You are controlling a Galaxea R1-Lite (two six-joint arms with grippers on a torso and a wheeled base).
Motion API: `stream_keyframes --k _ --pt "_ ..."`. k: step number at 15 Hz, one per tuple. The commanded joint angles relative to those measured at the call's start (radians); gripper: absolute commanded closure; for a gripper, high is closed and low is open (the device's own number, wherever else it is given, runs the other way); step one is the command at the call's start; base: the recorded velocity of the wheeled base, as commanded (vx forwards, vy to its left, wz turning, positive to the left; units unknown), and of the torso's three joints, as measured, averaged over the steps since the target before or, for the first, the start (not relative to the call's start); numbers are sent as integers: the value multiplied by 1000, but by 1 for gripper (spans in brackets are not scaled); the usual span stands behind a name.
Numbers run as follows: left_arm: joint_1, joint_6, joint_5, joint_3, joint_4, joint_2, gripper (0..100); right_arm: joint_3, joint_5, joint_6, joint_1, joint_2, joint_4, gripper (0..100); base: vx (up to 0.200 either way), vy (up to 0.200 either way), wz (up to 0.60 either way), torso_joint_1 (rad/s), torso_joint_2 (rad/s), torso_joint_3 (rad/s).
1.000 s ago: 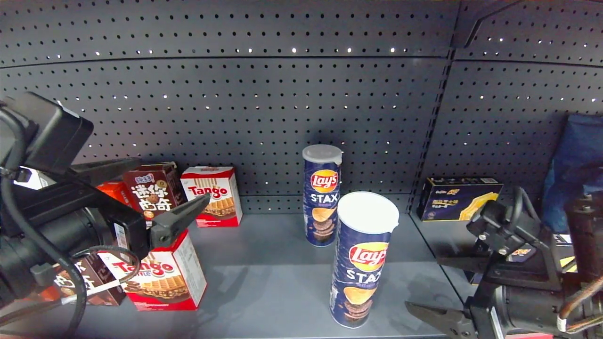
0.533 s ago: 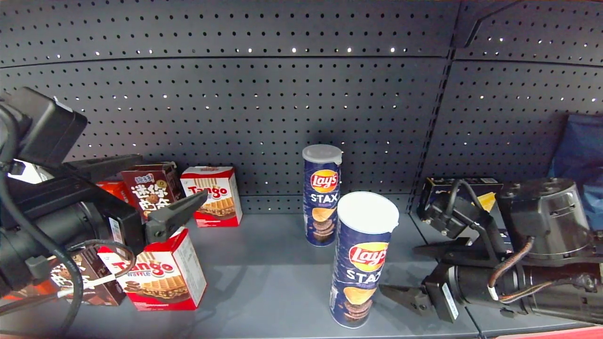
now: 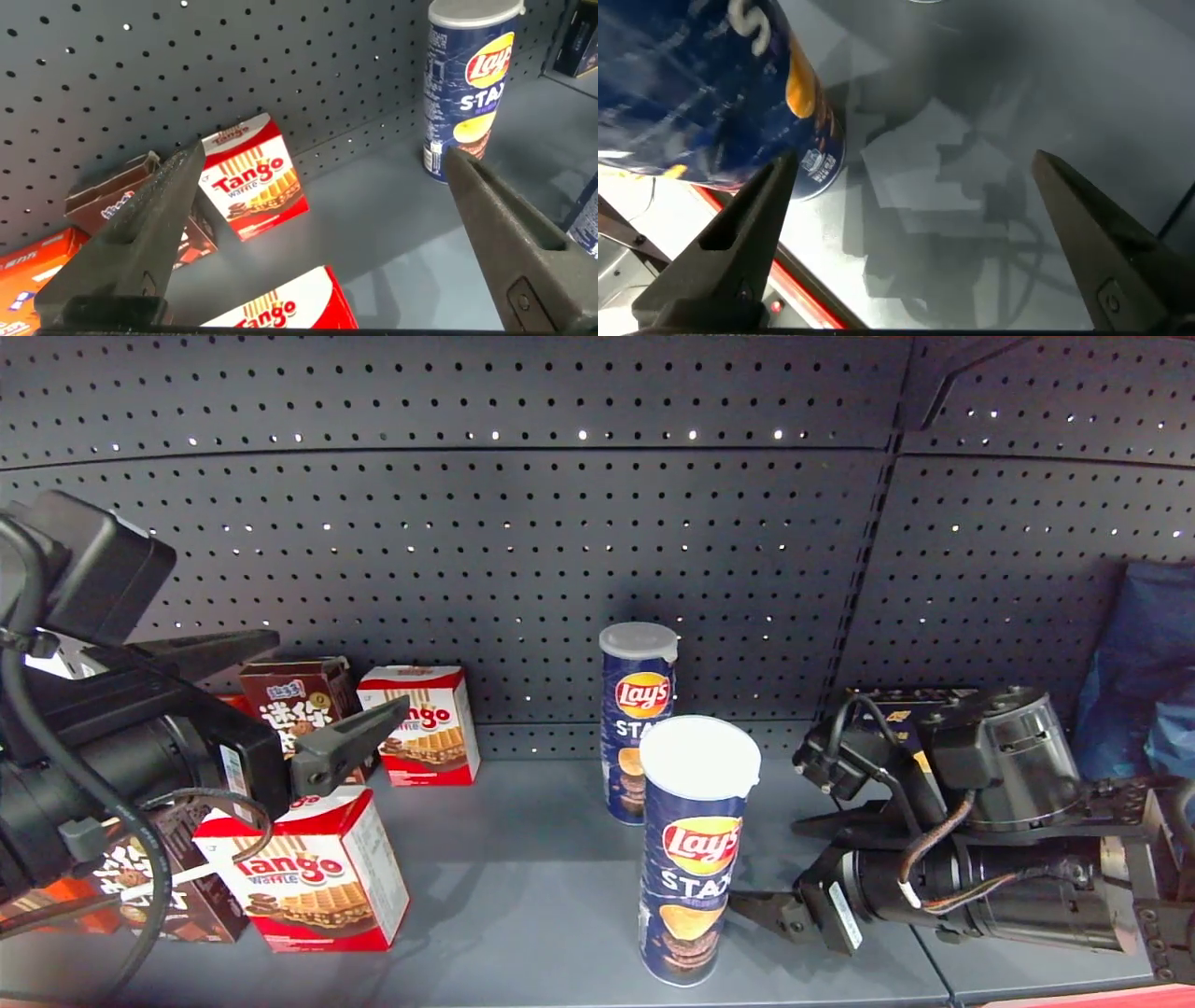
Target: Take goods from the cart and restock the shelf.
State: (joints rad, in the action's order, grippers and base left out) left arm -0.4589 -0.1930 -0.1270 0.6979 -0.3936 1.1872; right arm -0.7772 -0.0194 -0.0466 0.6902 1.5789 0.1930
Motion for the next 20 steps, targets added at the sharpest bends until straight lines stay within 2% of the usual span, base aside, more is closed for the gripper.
stream_keyframes --k 1,9,13,20 --pt "-1 0 0 0 -1 5 0 3 -1 1 0 1 0 0 0 0 0 0 0 0" --pt "0 0 0 -1 -1 5 0 -11 -1 -1 5 7 0 0 0 0 0 0 0 0" --pt "0 0 0 -6 -1 5 0 -59 -1 -2 17 62 0 0 0 0 0 0 0 0" --pt "0 1 -2 -9 -1 5 0 35 -1 -2 17 -14 0 0 0 0 0 0 0 0"
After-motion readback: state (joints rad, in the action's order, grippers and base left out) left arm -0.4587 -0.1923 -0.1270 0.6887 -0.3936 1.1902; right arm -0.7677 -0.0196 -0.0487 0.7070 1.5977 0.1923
